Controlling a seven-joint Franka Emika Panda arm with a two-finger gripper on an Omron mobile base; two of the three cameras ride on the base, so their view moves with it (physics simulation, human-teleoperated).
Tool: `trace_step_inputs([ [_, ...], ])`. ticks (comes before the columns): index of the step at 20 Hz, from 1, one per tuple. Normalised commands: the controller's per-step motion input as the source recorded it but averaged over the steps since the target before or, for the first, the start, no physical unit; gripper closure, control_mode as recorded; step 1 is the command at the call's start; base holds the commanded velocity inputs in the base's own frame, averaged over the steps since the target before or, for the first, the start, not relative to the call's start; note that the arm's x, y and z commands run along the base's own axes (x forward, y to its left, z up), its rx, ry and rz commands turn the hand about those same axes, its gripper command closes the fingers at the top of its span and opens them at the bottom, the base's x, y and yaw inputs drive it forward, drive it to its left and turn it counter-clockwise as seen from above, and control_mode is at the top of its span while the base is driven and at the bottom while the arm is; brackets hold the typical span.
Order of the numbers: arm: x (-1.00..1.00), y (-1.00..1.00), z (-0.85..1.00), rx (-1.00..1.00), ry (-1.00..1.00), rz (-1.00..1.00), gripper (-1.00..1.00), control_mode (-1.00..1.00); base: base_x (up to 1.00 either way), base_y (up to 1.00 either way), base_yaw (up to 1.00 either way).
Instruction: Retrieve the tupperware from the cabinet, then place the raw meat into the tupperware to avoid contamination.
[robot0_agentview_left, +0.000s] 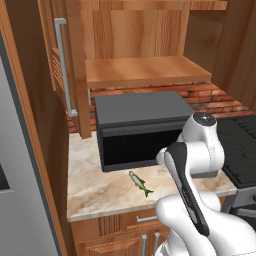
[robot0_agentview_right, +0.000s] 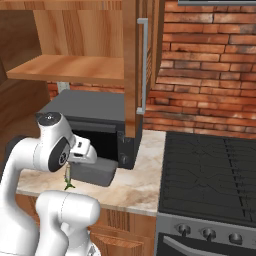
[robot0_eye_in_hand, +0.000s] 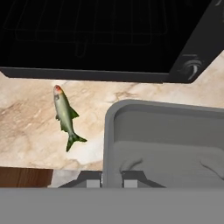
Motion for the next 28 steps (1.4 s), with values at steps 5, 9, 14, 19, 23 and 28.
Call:
trace_step_inputs([
  [5, 0.07, -0.01, -0.32, 0.00, -0.04, 0.00, 1.00, -1.00, 0.00, 0.00, 0.00],
  [9, 0.10, -0.01, -0.33, 0.00, -0.04, 0.00, 1.00, -1.00, 0.00, 0.00, 0.00],
  [14, 0.10, -0.01, -0.33, 0.00, -0.04, 0.00, 1.00, -1.00, 0.00, 0.00, 0.00],
  [19, 0.08, -0.01, -0.33, 0.00, -0.05, 0.00, 1.00, -1.00, 0.00, 0.00, 0.00],
  [23, 0.08, -0.02, -0.35, 0.00, -0.05, 0.00, 1.00, -1.00, 0.00, 0.00, 0.00],
  [28, 0.08, -0.01, -0.34, 0.00, -0.06, 0.00, 1.00, -1.00, 0.00, 0.00, 0.00],
])
